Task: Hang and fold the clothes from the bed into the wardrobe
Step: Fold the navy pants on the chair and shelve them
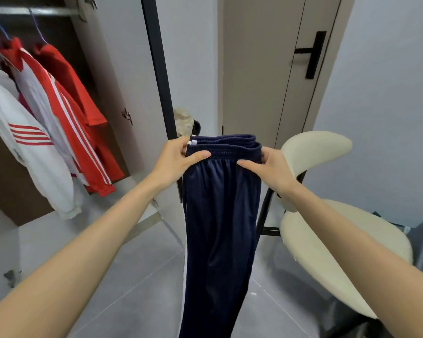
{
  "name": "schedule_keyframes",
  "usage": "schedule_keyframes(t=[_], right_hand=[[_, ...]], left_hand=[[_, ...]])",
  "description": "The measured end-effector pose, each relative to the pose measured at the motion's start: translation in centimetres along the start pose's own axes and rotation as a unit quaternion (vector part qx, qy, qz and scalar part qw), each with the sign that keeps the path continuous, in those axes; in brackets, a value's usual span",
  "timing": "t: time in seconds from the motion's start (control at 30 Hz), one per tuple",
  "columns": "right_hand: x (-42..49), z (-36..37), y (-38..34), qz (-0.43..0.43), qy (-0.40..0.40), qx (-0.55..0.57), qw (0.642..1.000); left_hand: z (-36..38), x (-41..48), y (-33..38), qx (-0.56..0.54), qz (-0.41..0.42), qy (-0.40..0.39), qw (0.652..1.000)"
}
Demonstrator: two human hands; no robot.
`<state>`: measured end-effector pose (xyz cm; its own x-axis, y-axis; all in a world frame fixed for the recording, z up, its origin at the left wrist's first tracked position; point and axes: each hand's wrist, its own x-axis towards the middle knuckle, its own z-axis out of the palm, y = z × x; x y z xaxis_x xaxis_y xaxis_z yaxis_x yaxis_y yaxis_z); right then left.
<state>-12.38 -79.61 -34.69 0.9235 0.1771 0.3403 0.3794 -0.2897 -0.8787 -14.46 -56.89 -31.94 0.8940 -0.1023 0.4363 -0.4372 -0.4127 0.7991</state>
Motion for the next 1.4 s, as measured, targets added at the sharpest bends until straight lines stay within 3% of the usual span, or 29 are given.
schedule_keyframes(t=[0.1,0.17,0.27,0.33,0.43,0.63,0.8,0.97,1.23,1.4], right_hand=[[2.4,0.0,-3.2,-0.037,0.054,-0.048,0.997],[4.1,-0.4,-6.2,-0.026,0.022,-0.061,0.998],[7.1,-2.0,-11.0,-0.05,-0.018,-0.095,0.994],[8.8,-3.2,-13.9,-0.061,-0.081,-0.16,0.982],[10.4,-4.9,-16.8,-0.007,-0.161,-0.207,0.965],[9.5,-7.6,-21.3,0.024,-0.161,-0.166,0.973],[7.0,-10.9,-23.4,0.034,-0.112,-0.139,0.983],[4.0,-14.2,-25.0,0.049,-0.019,-0.079,0.995],[-1.0,-20.8,-22.9,0.133,0.058,-0.12,0.982],[-2.5,-25.3,-19.2,0.173,0.083,-0.144,0.971]], left_hand=[[-2.5,3.0,2.1,0.032,0.004,0.02,0.999],[-4.2,4.7,4.0,0.073,0.0,0.039,0.997],[-6.7,6.4,6.9,0.044,-0.017,0.082,0.995],[-8.2,7.3,8.8,0.043,-0.042,0.054,0.997],[-10.2,8.2,11.1,0.035,-0.098,-0.029,0.994],[-12.3,11.0,14.7,0.118,-0.062,-0.081,0.988],[-11.1,11.9,18.4,0.048,0.002,-0.107,0.993],[-7.5,13.5,21.2,-0.103,-0.019,-0.183,0.978],[0.6,15.7,22.8,-0.044,-0.007,-0.428,0.903],[7.2,16.9,22.7,-0.054,-0.003,-0.469,0.882]])
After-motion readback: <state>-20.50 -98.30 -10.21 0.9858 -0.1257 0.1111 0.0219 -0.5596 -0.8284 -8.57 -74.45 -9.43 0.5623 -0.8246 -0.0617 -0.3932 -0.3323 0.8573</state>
